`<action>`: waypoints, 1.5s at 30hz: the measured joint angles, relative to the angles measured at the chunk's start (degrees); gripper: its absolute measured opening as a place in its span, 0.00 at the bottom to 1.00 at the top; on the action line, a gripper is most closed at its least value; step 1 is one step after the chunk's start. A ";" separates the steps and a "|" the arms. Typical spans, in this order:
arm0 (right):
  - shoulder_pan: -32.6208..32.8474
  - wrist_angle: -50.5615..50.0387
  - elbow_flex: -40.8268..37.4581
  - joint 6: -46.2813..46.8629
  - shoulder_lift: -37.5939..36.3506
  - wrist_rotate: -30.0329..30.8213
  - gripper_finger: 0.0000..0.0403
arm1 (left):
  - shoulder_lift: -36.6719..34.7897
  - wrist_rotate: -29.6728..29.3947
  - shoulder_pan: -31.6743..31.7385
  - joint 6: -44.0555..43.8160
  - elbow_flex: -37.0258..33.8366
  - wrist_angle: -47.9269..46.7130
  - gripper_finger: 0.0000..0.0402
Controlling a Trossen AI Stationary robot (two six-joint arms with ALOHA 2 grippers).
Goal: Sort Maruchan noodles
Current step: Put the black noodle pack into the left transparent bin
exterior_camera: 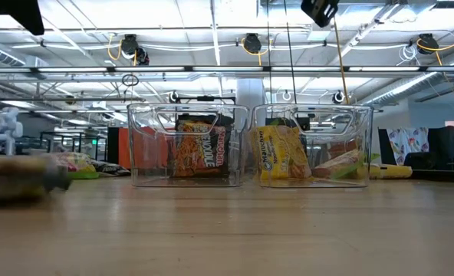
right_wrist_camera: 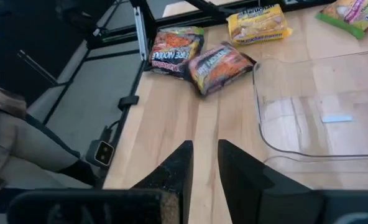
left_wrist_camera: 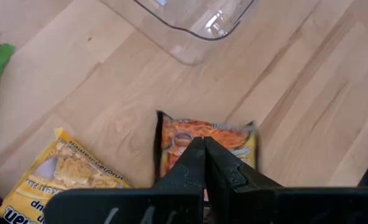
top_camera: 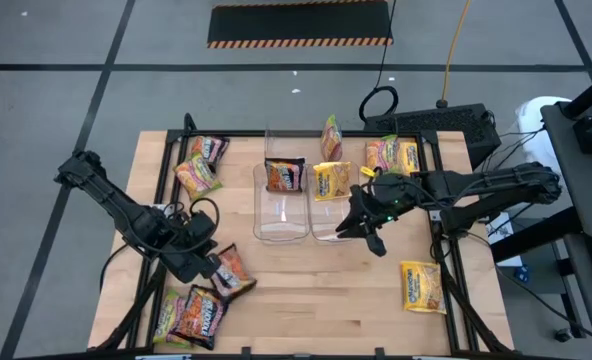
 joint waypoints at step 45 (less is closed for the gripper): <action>5.92 37.51 2.05 -4.39 22.72 3.03 0.17 | -0.44 11.03 -3.45 11.27 -0.04 -6.00 0.06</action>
